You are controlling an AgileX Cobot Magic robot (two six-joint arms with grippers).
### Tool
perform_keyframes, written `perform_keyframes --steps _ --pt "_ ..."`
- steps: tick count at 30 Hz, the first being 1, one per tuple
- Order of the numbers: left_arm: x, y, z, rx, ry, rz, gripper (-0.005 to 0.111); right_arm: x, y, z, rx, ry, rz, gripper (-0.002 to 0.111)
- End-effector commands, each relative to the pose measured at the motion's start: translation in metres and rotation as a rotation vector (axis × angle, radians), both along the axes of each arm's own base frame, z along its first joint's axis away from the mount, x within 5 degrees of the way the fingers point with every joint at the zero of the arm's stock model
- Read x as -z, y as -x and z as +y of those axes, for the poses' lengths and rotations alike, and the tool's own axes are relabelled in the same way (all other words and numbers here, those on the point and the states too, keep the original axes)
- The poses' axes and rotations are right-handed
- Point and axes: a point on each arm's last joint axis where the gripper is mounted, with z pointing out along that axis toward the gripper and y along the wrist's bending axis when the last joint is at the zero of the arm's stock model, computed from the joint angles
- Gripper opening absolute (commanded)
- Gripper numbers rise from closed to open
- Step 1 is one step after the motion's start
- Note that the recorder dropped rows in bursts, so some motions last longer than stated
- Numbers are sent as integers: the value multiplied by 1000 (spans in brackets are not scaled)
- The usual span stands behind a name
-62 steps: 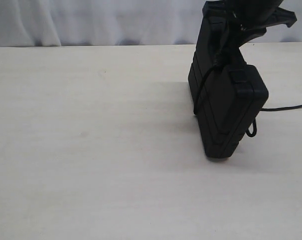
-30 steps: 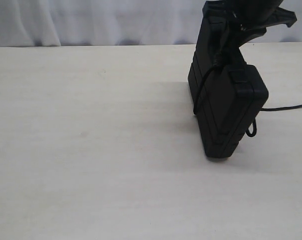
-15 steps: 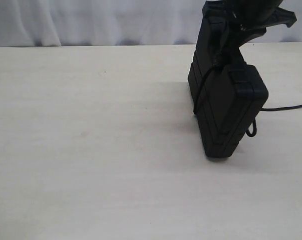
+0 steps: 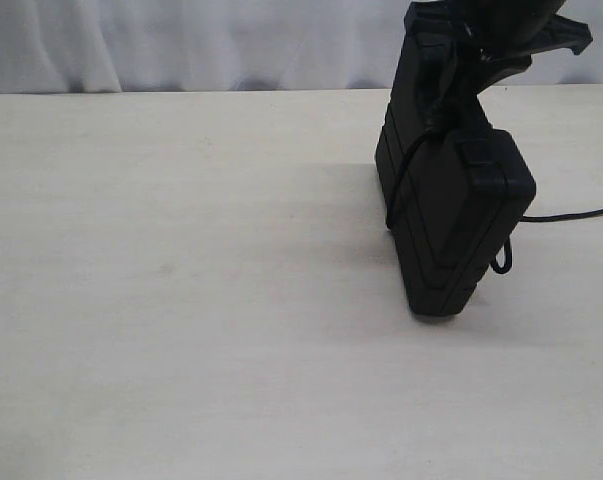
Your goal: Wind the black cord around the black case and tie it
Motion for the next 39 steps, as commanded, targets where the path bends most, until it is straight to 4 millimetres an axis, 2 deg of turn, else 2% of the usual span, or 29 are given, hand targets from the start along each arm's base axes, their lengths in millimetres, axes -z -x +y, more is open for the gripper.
perform_keyframes --steps 1,6,39 --pt "8 1 1 -6 -13 77 0 -3 0 0 0 0 -9 4" --pt "8 1 1 -16 44 77 0 -3 0 0 0 0 -9 4" --pt "8 1 1 -16 36 77 0 -3 0 0 0 0 -9 4"
